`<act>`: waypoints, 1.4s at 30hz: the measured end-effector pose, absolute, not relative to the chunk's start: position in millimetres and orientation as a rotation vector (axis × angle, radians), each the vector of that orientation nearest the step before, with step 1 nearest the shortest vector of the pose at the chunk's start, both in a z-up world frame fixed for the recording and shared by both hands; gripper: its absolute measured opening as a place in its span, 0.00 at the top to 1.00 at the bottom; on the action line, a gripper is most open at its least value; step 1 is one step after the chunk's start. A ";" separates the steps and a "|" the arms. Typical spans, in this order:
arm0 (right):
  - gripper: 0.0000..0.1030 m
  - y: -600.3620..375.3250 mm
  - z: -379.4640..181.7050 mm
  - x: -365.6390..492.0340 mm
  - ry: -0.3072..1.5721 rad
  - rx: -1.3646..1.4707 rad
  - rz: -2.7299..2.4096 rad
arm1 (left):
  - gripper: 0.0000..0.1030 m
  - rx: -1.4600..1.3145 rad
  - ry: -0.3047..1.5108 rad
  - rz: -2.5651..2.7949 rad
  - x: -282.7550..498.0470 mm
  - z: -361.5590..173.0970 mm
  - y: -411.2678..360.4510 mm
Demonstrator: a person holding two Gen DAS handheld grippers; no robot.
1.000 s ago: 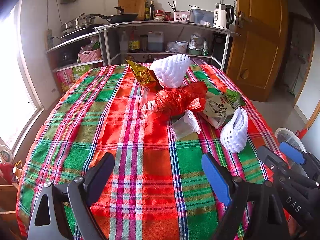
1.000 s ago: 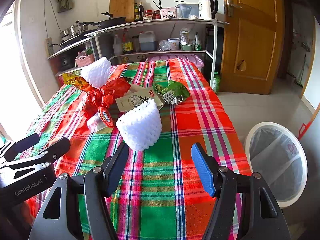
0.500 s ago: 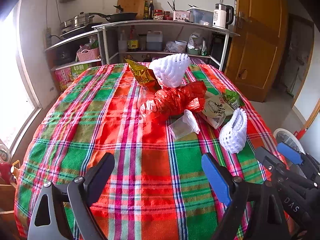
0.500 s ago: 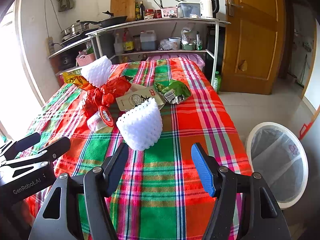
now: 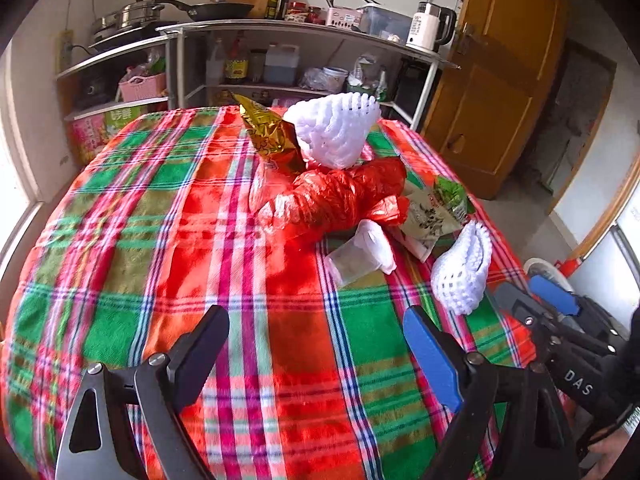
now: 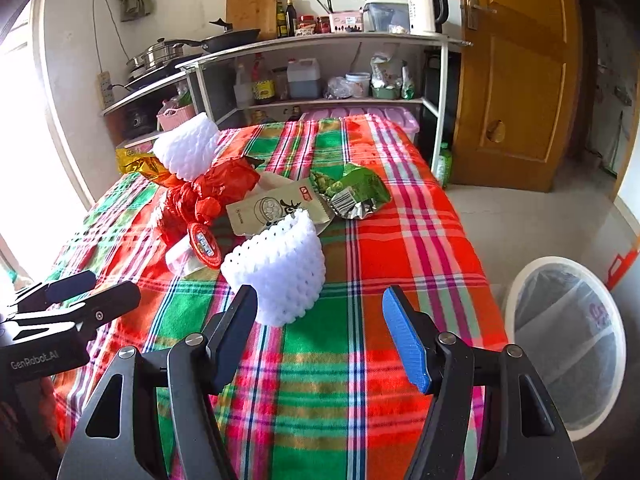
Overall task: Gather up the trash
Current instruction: 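Grasp the white foam net with the right tool while the left tool grasps the clear cup, then carry the foam net and clear cup over the white trash bin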
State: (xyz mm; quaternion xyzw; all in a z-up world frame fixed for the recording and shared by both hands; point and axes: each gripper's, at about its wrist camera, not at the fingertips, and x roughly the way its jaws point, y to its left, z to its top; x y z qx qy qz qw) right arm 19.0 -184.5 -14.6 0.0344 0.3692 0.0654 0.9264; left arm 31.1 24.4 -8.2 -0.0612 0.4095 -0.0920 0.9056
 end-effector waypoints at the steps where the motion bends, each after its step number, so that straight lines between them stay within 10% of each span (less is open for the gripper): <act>1: 0.36 -184.3 -15.2 22.3 0.759 0.081 0.157 | 0.13 -0.131 0.849 -0.200 35.4 -9.6 25.6; 19: 0.36 -172.6 -38.5 84.6 0.891 0.149 0.313 | 0.01 -0.107 0.879 -0.314 83.6 -22.1 33.4; 29: 0.67 -183.8 -36.0 81.3 0.864 0.159 0.308 | 0.08 -0.059 0.893 -0.355 91.4 -23.2 15.3; 42: 0.69 -209.4 -14.7 62.0 0.790 0.182 0.278 | 0.19 0.037 0.913 -0.401 111.4 -34.5 -17.0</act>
